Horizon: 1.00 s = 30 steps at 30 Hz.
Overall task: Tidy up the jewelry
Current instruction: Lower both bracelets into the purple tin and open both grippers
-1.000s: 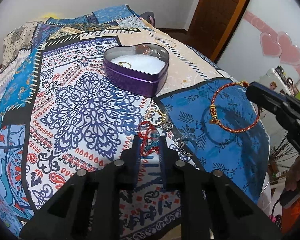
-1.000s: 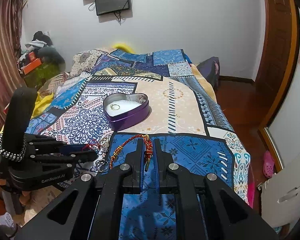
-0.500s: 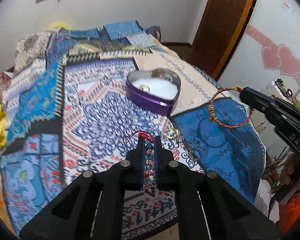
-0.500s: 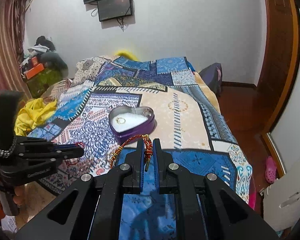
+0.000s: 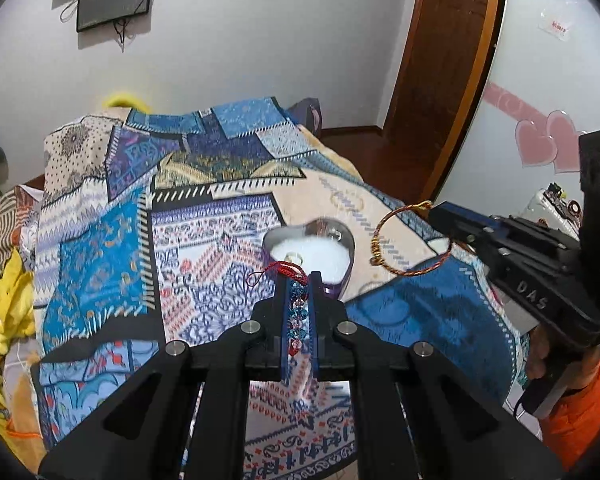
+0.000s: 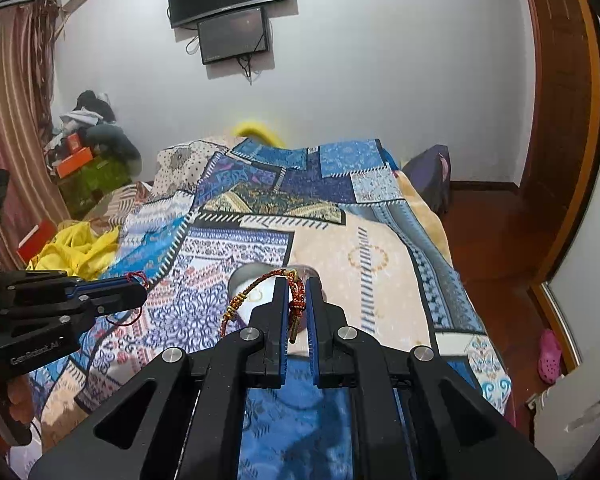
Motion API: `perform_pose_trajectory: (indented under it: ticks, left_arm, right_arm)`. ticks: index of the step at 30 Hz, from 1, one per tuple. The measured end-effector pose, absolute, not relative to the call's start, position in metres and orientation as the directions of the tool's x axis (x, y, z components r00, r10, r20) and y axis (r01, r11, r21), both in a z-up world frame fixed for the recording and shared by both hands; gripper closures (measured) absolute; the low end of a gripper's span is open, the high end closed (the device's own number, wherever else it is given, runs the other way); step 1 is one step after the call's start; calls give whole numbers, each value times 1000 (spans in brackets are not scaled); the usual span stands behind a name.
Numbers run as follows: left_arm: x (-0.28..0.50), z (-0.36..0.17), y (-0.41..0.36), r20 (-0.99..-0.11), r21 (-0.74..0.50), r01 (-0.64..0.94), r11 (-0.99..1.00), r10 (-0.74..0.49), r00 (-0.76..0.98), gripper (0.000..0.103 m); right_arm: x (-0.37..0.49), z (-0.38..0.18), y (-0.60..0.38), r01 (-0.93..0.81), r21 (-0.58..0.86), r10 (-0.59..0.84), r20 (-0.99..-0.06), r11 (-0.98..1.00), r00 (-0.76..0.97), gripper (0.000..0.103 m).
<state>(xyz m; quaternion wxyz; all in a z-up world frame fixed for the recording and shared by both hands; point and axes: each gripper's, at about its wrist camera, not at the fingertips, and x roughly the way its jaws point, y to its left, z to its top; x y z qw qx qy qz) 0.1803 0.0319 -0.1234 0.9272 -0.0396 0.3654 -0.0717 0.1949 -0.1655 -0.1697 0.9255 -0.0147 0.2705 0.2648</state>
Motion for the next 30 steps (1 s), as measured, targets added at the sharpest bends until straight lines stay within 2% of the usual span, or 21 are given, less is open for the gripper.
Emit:
perform_pose_trajectory:
  ticks: [13, 30]
  left_arm:
    - [216, -115, 31, -647, -126, 115, 985, -170, 743, 97]
    - [273, -164, 33, -730, -186, 123, 975, -221, 647, 97]
  right_arm:
    - [226, -175, -148, -508, 137, 499, -518, 850, 695, 96]
    - [262, -208, -127, -542, 149, 507, -615, 827, 604, 96]
